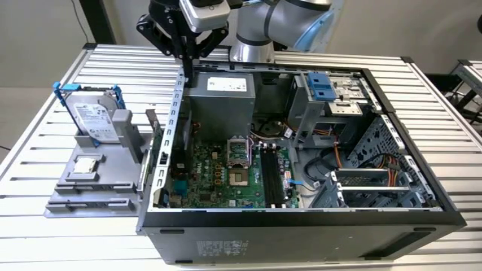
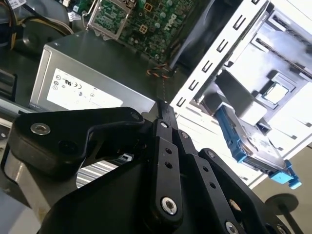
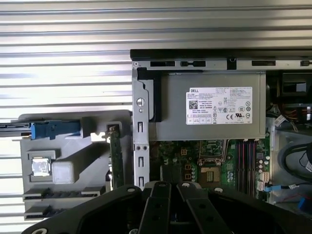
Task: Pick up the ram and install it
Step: 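Reach for the ram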
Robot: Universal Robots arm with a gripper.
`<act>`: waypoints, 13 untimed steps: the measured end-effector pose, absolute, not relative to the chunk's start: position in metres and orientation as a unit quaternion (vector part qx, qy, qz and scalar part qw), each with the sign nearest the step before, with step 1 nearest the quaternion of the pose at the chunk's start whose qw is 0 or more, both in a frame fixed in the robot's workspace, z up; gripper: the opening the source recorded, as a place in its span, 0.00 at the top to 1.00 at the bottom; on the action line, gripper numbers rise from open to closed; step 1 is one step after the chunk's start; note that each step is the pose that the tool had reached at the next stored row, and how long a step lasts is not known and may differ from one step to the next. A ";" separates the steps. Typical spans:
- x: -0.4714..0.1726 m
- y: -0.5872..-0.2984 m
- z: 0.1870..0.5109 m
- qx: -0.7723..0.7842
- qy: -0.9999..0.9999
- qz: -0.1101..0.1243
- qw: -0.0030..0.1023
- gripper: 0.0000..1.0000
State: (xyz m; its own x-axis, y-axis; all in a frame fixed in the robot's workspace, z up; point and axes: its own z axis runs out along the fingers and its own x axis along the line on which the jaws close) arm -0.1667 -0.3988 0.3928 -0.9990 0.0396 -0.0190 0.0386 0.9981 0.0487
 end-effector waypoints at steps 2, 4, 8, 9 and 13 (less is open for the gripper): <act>-0.169 -0.399 0.393 0.019 0.999 0.024 0.010 1.00; -0.171 -0.399 0.393 0.019 0.999 0.024 0.010 1.00; -0.177 -0.399 0.393 0.018 0.999 0.024 0.010 1.00; -0.179 -0.399 0.393 0.018 0.999 0.024 0.010 1.00; -0.186 -0.399 0.393 0.016 1.000 0.024 0.010 1.00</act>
State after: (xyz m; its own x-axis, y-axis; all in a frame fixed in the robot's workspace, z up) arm -0.1861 -0.3988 0.3929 -0.9993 0.0333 -0.0190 0.0324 0.9983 0.0487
